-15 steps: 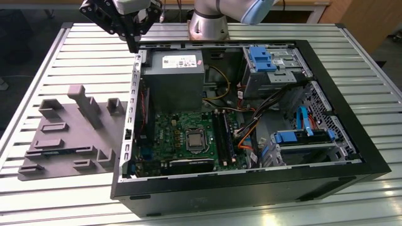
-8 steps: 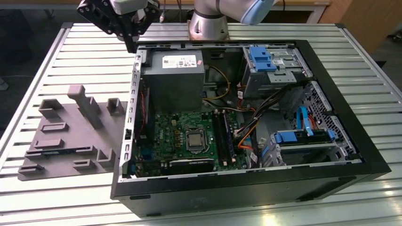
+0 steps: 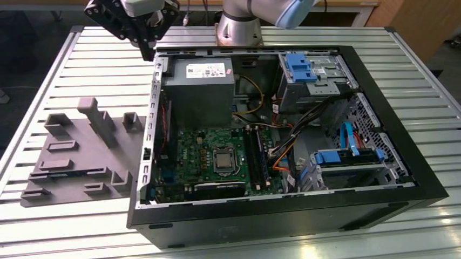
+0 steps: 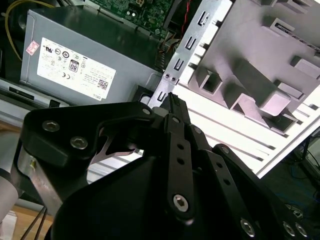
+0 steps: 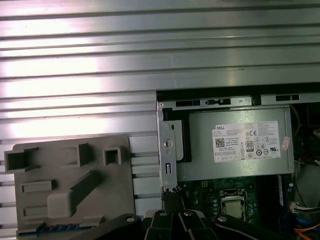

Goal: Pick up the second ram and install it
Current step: 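Reach for the second ram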

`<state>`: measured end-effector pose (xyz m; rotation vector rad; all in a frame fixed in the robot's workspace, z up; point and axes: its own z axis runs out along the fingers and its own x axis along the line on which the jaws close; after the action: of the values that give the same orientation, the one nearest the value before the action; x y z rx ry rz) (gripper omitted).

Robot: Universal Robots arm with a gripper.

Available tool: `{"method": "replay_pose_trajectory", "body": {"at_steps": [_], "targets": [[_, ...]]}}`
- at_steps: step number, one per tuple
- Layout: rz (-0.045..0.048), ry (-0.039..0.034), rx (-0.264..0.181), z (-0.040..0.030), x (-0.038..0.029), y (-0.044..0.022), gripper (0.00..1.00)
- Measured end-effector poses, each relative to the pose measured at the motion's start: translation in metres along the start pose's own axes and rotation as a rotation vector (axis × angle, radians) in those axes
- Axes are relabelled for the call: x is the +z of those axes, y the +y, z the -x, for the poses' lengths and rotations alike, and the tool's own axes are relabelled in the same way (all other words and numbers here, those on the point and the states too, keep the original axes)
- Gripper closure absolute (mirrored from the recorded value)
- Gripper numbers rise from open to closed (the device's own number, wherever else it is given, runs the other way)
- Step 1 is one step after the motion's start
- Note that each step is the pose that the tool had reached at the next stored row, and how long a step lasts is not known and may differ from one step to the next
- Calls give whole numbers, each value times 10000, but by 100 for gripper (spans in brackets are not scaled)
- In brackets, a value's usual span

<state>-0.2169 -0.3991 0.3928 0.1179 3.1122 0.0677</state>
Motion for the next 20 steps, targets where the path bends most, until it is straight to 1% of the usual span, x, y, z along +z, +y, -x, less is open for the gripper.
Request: {"method": "replay_pose_trajectory", "body": {"at_steps": [10,20], "targets": [[-1,0,1,-130,3,-15,89],[0,0,0,-240,5,-29,89]]}}
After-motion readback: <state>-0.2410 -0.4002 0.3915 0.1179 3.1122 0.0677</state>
